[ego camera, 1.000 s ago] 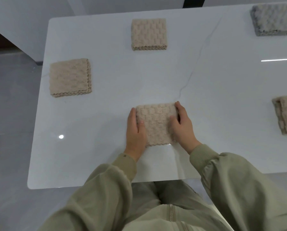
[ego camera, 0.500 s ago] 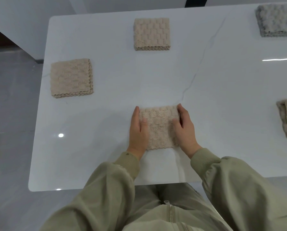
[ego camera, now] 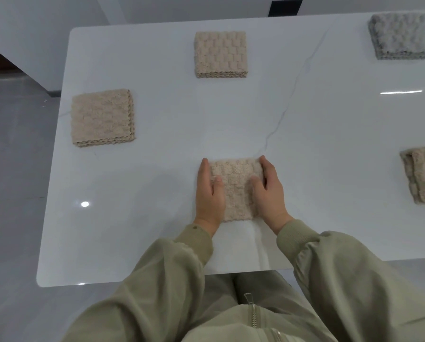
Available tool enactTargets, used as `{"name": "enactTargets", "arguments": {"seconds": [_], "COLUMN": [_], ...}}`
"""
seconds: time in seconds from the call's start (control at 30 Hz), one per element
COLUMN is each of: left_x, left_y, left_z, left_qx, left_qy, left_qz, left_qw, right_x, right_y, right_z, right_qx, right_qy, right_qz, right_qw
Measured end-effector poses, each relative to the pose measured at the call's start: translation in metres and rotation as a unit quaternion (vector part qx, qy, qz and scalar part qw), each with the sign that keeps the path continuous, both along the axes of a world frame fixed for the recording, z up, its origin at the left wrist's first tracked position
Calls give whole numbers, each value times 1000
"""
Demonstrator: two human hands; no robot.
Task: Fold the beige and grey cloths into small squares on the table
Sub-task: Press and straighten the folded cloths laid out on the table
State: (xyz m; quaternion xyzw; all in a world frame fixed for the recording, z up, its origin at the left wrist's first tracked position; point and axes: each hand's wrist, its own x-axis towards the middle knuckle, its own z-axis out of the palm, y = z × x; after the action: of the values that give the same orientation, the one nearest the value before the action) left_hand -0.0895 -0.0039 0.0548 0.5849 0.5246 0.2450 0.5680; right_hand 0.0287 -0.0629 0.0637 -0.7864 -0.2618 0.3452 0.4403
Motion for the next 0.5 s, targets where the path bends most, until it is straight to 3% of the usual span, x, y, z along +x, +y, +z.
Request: {"name": "enactTargets", "arguments": {"seconds": [0.17, 0.27, 0.4, 0.5], "left_x": [-13, -16, -13, 2], "left_y": [4, -3, -19, -37], "left_z": [-4, -1, -6, -11], "left_qx": [4, 12, 31, 39], "left_qy": [11, 16, 16, 6], "left_qz": [36, 88, 203, 326], "left_qw": [999, 996, 979, 945], "right_x": [17, 30, 63, 90], "right_y": [-9, -7, 6, 22], "right_z": [3, 5, 8, 6], "right_qx": [-1, -7, -12, -8], "right_qy": [-4, -29, -57, -64], "right_qz": [12, 74, 167, 242], "right_qw": [1000, 997, 984, 968]}}
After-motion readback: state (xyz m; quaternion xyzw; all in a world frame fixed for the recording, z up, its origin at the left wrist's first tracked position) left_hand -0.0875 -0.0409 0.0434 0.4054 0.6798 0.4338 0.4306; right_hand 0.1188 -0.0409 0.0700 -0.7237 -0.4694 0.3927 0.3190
